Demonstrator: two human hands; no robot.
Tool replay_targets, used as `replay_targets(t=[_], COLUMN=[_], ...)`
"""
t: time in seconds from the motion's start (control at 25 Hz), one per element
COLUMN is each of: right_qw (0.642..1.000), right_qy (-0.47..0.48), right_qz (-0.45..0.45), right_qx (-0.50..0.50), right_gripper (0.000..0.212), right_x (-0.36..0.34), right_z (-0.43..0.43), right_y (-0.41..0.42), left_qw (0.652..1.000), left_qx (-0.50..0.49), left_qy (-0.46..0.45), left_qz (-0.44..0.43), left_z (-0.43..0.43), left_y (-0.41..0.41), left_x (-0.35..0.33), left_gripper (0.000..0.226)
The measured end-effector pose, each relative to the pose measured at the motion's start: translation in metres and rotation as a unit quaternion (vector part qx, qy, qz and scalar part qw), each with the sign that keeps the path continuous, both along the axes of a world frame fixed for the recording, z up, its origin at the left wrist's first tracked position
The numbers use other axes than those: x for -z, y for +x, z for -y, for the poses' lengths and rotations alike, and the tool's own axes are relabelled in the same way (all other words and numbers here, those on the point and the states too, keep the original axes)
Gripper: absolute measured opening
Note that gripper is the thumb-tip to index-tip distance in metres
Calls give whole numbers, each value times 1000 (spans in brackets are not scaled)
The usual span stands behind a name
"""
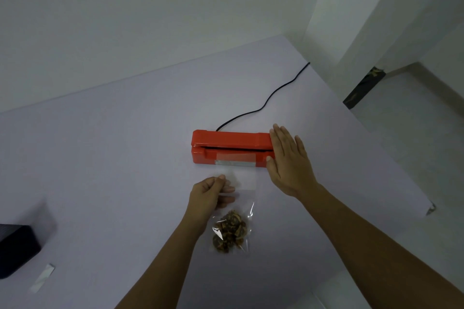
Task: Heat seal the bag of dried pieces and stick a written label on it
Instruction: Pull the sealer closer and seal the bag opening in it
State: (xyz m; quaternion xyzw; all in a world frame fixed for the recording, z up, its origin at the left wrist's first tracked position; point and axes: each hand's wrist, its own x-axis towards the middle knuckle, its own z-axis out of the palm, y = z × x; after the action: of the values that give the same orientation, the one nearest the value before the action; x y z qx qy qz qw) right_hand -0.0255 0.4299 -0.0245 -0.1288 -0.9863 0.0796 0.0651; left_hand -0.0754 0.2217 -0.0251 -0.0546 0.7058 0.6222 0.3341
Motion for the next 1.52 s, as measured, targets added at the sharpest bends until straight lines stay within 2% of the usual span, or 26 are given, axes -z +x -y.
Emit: replay_targets(t=[0.36, 1.32, 1.52], right_qw=[1000, 1000, 998], right_qy=[-22, -3, 52], right_qz=[-21, -24, -12], right_qx=[8, -8, -44], right_gripper=[64, 62, 54], right_x=[7, 7, -5], right_z=[0, -3, -15], right_y=[-2, -4, -4], left_qw=[1000, 1000, 1000], left_qx=[6, 3, -4], left_qy=[7, 1, 3], left_qz=[17, 20, 21], left_z=[-1, -1, -1], left_y=[-2, -4, -4], left_x=[4, 2, 3], left_gripper=[28, 28, 27])
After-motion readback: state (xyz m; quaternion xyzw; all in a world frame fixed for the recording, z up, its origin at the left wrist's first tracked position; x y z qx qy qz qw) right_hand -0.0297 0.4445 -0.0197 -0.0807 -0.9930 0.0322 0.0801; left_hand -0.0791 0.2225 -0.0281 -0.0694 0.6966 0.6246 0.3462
